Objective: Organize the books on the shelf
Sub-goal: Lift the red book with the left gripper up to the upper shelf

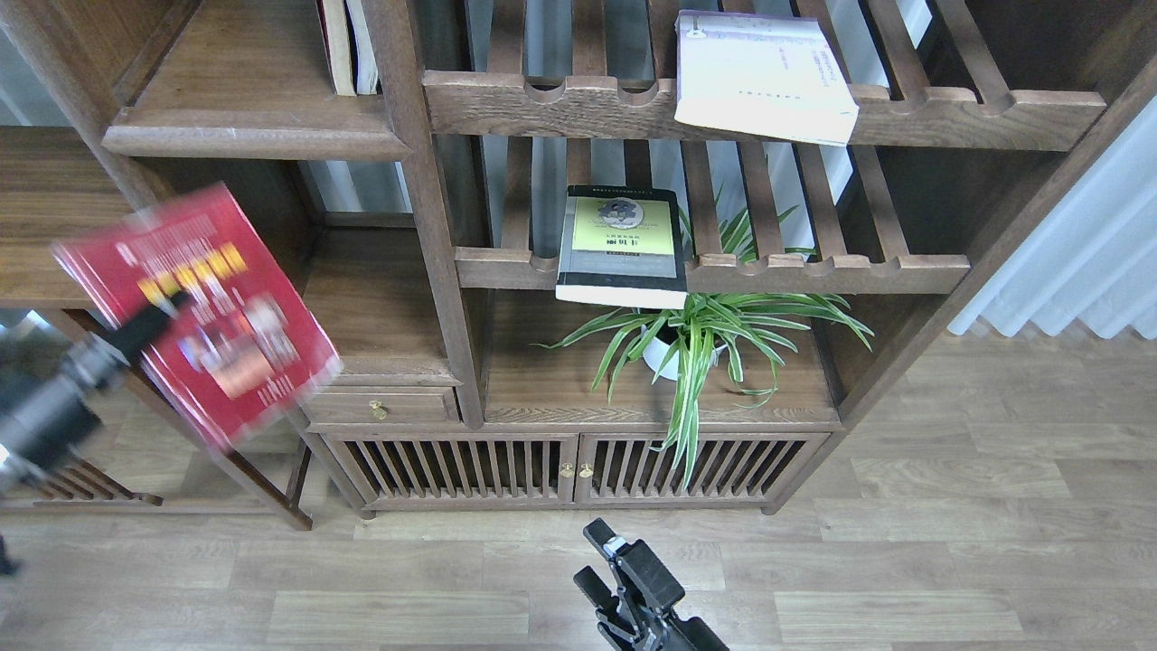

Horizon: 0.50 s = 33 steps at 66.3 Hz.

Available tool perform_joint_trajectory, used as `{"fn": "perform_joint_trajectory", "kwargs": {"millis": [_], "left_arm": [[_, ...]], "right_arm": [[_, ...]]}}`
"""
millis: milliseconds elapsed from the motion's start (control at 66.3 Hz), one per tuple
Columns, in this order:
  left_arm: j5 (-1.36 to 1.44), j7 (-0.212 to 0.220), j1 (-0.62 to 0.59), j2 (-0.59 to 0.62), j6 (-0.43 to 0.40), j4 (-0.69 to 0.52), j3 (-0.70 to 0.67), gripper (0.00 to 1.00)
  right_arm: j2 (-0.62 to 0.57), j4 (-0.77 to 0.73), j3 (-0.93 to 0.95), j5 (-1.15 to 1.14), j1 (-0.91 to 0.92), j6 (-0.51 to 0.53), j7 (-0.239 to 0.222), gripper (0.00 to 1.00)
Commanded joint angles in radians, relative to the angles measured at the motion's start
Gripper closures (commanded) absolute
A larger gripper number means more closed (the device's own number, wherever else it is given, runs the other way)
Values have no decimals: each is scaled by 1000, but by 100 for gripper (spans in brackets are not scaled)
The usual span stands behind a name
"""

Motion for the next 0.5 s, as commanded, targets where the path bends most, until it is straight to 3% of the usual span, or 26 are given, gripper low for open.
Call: {"fn": "perform_joint_trajectory", "kwargs": {"millis": [0,166,256,347,483], "left_arm": [[3,11,-137,78,0,8,-20,93],[22,83,-346,124,0,28,-6,93],[120,162,-453,127,0,68,-9,92],[255,215,-515,127,0,100,-29,92],[450,227,-590,101,0,160,-64,92]], "right_arm": [[0,-25,1,0,10,0,2,0],[0,-27,-4,0,14,0,0,0],[0,-27,-5,0,17,0,0,0],[0,-27,-4,0,17,0,0,0],[0,-25,-4,0,17,0,0,0]]}}
